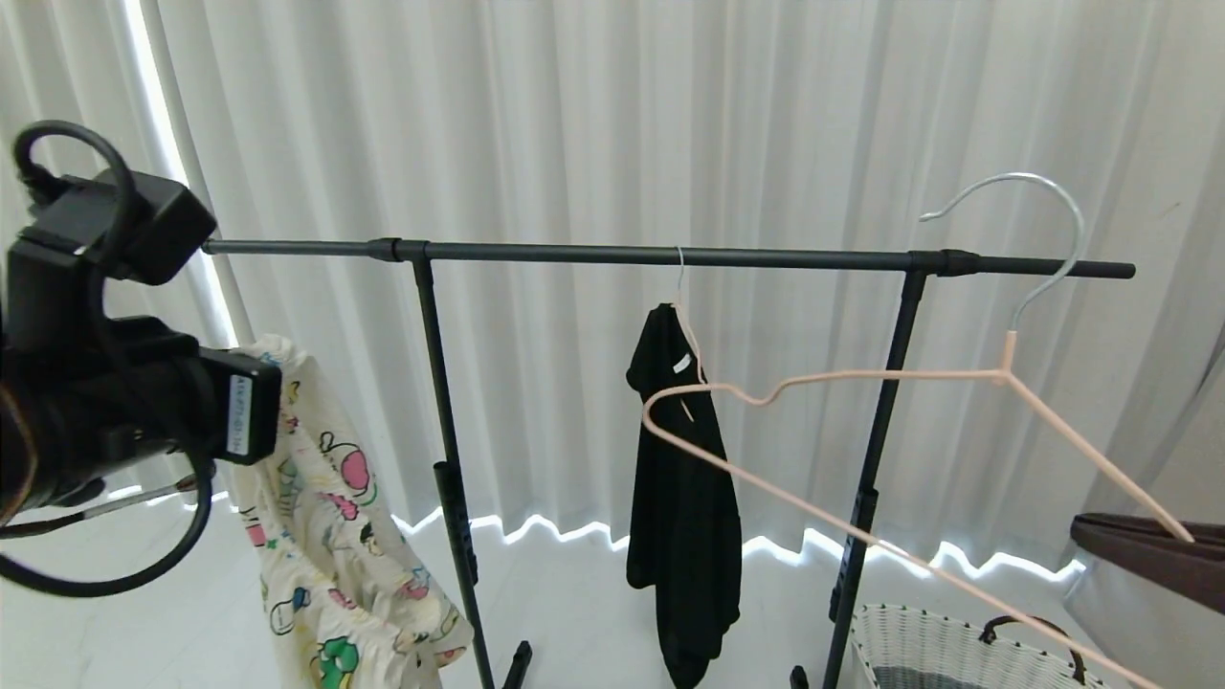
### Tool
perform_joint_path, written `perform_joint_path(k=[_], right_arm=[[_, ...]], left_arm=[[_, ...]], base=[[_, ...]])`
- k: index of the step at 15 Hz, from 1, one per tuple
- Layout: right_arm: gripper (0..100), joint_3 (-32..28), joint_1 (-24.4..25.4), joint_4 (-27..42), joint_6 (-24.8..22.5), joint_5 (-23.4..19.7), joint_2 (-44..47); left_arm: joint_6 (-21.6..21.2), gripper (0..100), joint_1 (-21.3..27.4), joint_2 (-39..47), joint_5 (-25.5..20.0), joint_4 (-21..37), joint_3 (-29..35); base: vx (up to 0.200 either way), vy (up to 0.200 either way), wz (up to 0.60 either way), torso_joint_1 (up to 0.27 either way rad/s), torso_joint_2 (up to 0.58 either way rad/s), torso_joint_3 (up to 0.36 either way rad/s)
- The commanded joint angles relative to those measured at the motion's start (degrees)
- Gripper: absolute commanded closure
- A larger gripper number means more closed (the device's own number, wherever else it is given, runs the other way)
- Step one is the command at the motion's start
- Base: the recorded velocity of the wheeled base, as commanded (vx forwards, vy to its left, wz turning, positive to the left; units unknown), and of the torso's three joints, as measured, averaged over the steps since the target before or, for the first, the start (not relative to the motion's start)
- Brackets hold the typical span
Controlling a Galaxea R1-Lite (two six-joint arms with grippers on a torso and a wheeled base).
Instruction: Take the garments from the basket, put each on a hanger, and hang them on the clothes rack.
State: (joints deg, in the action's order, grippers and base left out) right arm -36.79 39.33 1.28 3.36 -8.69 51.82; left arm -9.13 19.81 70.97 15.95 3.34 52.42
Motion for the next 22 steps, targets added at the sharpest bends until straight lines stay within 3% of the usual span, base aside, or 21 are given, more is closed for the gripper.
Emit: perform_joint_path(k=[1, 3, 4, 6, 10, 15, 21, 22], right_arm=[[100, -0.7, 8.8, -1.1, 2.3, 0.2, 5.1], [100, -0.7, 10.9, -4.3, 2.8, 0.2, 9.5], [100, -0.7, 11.6, -7.4, 3.8, 0.2, 12.3], [100, -0.7, 11.9, -13.2, 5.2, 0.4, 17.0], [100, -0.9, 11.8, -17.2, 6.1, 0.5, 20.5], [100, -1.1, 11.6, -17.6, 7.0, 0.5, 20.4], [100, -4.1, 11.9, -17.5, 7.3, 0.3, 20.9], [100, -4.1, 11.9, -17.5, 7.3, 0.3, 20.8]], left_arm=[[4.7, 100, 1.4, 9.4, 0.2, 1.9, 5.8], [11.0, 100, 4.1, 13.3, 0.1, 2.5, 9.6], [16.2, 100, 5.9, 15.4, 0.1, 3.0, 12.0], [22.1, 100, 7.7, 17.4, 0.2, 7.0, 15.3], [22.5, 100, 8.2, 18.1, 0.5, 8.3, 16.0], [22.1, 100, 8.0, 21.5, 9.0, 8.2, 16.3], [18.7, 100, 7.7, 21.0, 5.4, 8.2, 16.8], [15.8, 100, 6.1, 20.6, 4.0, 8.2, 16.5]], base=[[0.0, 0.0, 0.0, 0.0, 0.0, 0.0], [0.0, 0.0, 0.0, 0.0, 0.0, 0.0], [0.0, 0.0, 0.0, 0.0, 0.0, 0.0], [0.0, 0.0, 0.0, 0.0, 0.0, 0.0], [0.0, 0.0, 0.0, 0.0, 0.0, 0.0], [0.0, 0.0, 0.0, 0.0, 0.0, 0.0], [0.0, 0.0, 0.0, 0.0, 0.0, 0.0], [0.0, 0.0, 0.0, 0.0, 0.0, 0.0]])
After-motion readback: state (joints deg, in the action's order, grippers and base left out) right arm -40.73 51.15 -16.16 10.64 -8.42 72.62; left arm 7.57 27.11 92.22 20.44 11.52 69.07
